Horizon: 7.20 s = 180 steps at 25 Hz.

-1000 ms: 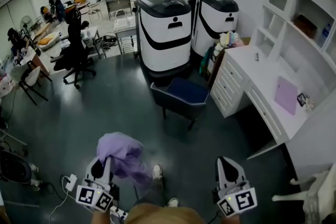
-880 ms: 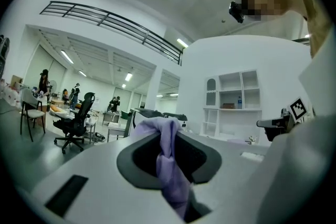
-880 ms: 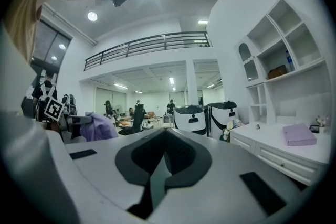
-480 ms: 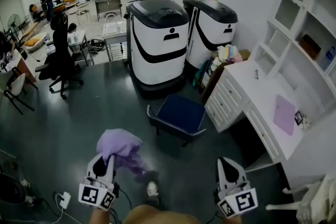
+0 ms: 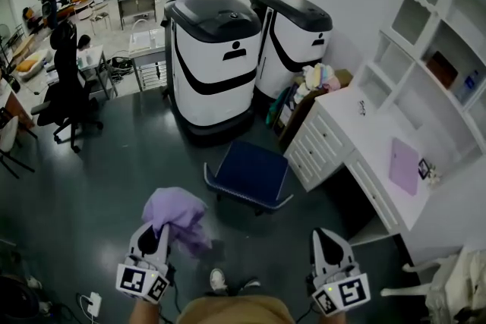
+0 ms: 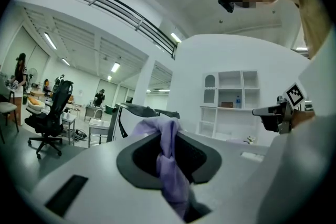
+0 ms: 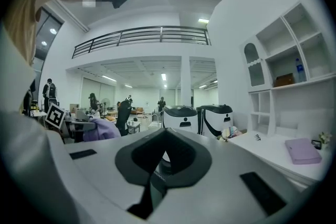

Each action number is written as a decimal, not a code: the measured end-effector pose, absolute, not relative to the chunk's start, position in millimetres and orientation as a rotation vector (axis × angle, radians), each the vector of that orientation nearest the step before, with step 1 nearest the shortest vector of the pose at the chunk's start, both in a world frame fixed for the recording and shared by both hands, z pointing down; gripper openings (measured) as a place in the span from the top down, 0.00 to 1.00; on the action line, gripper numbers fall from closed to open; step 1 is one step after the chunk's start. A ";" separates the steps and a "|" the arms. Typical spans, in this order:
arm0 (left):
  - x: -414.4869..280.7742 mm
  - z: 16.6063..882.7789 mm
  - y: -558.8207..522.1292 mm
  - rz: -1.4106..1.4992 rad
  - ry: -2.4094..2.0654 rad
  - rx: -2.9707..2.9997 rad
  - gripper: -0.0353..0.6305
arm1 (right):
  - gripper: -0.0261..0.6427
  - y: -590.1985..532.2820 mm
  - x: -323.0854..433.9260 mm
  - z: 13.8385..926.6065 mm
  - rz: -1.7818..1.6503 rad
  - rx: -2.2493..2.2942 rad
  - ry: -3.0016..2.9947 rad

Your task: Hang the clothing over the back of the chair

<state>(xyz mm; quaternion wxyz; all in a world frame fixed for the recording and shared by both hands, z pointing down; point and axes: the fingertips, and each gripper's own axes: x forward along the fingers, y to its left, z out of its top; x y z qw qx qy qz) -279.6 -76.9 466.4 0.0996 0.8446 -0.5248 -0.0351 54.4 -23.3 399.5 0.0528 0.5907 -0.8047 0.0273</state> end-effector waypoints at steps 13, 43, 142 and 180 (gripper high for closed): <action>-209.8 474.6 -141.8 -0.031 -1.428 2.540 0.86 | 0.96 -95.2 102.0 394.9 0.088 1.874 -2.470; -106.8 502.9 -219.3 0.160 -1.408 2.566 0.86 | 0.96 -181.1 193.8 405.1 0.141 1.887 -2.554; -123.3 477.1 -295.1 0.307 -1.610 2.520 0.94 | 0.96 -140.5 184.5 401.9 0.113 1.851 -2.602; -243.1 379.8 -168.0 -0.063 -1.836 2.486 0.94 | 0.96 -159.5 127.1 382.9 0.052 1.760 -2.597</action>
